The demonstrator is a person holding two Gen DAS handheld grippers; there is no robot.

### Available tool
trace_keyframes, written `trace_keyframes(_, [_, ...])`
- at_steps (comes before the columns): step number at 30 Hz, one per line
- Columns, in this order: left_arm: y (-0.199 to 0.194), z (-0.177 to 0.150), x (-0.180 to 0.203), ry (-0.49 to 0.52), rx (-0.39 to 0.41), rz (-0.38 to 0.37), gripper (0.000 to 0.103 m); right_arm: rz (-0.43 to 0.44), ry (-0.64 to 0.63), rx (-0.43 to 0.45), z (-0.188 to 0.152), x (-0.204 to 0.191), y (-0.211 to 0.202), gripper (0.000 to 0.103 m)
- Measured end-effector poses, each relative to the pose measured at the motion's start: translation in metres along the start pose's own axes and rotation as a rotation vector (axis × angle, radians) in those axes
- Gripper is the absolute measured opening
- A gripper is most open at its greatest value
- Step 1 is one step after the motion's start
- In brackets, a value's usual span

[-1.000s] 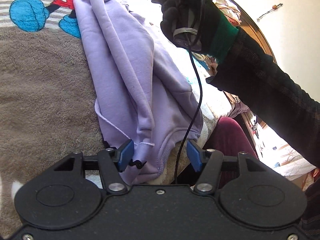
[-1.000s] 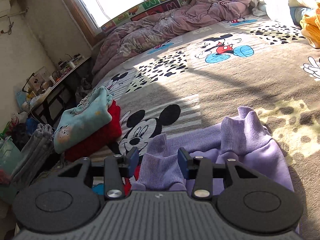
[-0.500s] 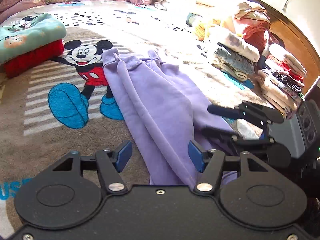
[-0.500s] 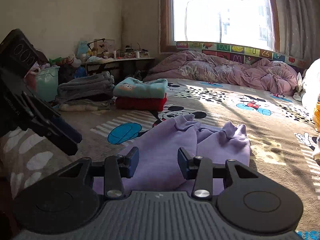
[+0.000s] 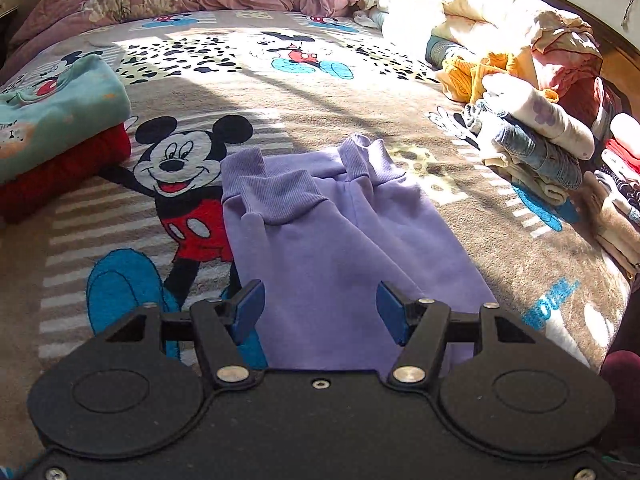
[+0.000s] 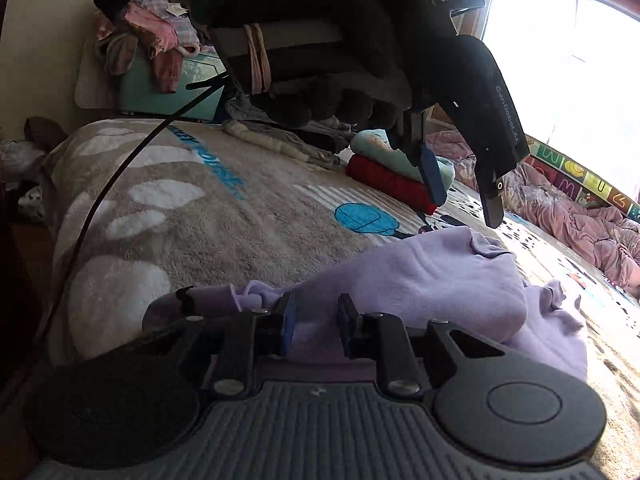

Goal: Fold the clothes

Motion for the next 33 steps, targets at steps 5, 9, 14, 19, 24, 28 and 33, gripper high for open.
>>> trace_keyframes(5, [0.024, 0.018, -0.023, -0.028, 0.0, 0.04, 0.054, -0.005, 0.016, 0.008, 0.002, 0.001, 0.0, 0.024])
trace_keyframes(9, [0.044, 0.028, -0.037, -0.037, -0.009, 0.028, 0.043, 0.024, 0.032, 0.039, 0.005, 0.005, -0.005, 0.025])
trace_keyframes(14, [0.067, 0.032, -0.039, -0.011, -0.024, -0.007, 0.03, 0.052, 0.049, -0.033, -0.001, 0.005, 0.009, 0.025])
trace_keyframes(19, [0.065, 0.032, -0.051, -0.057, 0.096, -0.088, 0.01, 0.052, 0.109, -0.069, -0.002, 0.012, 0.014, 0.029])
trace_keyframes(24, [0.073, 0.019, -0.07, -0.121, 0.112, -0.061, 0.001, 0.063, 0.161, -0.096, -0.003, 0.018, 0.02, 0.029])
trace_keyframes(28, [0.066, 0.012, -0.088, -0.248, 0.149, -0.154, 0.005, 0.063, 0.172, -0.093, -0.003, 0.021, 0.018, 0.033])
trace_keyframes(33, [0.063, 0.019, -0.079, -0.226, 0.145, -0.163, 0.034, 0.049, 0.196, -0.042, 0.001, 0.024, 0.012, 0.042])
Point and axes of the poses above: each gripper's, at about its wrist camera, not at the fingertips, and y roughly the way its jaws point, x to its right, z to its top, the point moved 1 cm from there along y, roughly the way its jaws point, and after that the axes turned 11 degrees about y, right-handed, at the moved point
